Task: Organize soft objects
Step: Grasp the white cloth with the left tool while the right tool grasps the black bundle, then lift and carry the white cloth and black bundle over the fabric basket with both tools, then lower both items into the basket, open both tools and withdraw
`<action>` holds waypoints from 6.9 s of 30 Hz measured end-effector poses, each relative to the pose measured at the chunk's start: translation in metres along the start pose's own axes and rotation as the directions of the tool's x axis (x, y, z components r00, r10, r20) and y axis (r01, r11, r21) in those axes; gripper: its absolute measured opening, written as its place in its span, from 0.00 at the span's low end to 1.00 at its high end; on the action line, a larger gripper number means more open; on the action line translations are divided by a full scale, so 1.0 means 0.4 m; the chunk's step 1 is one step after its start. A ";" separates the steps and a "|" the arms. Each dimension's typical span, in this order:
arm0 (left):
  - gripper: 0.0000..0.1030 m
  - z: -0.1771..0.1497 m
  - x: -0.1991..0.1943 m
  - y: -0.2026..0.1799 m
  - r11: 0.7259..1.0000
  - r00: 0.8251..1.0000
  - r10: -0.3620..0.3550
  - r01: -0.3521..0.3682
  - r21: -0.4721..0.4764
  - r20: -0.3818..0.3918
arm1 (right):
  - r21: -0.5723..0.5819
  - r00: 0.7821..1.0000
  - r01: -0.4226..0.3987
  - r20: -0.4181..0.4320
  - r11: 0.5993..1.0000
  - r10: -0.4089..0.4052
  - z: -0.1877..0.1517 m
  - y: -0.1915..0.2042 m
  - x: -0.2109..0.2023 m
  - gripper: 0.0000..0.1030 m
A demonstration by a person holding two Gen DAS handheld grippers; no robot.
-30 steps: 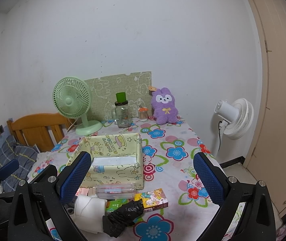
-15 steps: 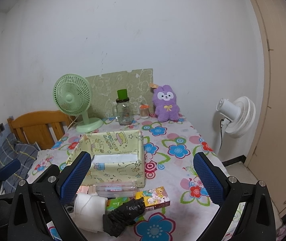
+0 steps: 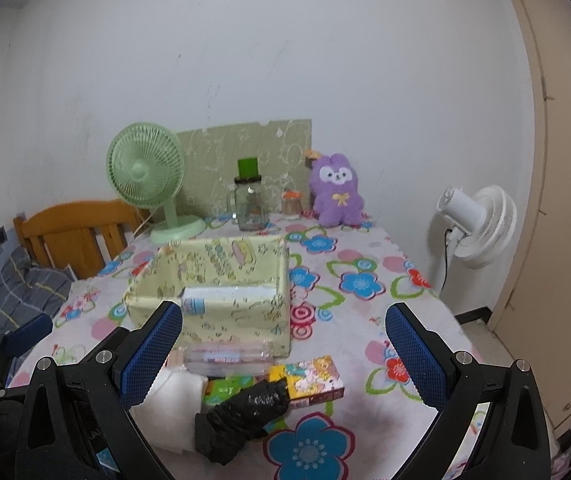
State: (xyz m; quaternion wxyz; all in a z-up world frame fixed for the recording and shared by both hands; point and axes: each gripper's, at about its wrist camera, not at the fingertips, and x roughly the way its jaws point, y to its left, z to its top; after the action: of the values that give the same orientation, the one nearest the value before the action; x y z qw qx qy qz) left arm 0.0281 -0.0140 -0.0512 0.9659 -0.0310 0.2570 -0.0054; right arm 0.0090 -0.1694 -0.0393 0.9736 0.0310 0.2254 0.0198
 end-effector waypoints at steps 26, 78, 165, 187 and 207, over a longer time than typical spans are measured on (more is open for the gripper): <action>0.93 -0.135 0.122 -0.031 0.999 0.990 0.011 -0.006 0.038 -0.140 | 0.021 0.983 -0.005 -0.185 1.000 0.009 -0.148 0.014 0.145 0.92; 0.18 -0.108 0.110 -0.056 0.998 0.990 -0.004 0.013 0.064 -0.143 | 0.059 0.963 -0.081 -0.253 0.995 0.094 -0.123 0.063 0.164 0.39; 0.18 0.244 0.365 -0.027 0.999 0.994 0.003 0.001 0.045 -0.109 | 0.068 0.982 -0.082 -0.167 0.994 0.093 0.224 0.096 0.451 0.39; 0.60 0.208 0.494 -0.011 1.000 0.966 0.007 -0.001 0.025 -0.260 | 0.062 0.960 -0.061 -0.268 0.996 0.076 0.189 0.096 0.592 0.39; 0.91 0.229 0.442 -0.021 1.000 0.972 -0.021 0.024 0.010 -0.235 | 0.048 0.965 -0.089 -0.242 0.995 0.098 0.209 0.101 0.543 0.90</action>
State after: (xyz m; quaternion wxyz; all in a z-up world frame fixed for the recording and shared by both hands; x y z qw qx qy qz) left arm 0.2270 -0.0220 -0.0590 0.9287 -0.0269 0.3691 -0.0217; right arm 0.2396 -0.1218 -0.0566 0.9358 0.0570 0.3419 0.0651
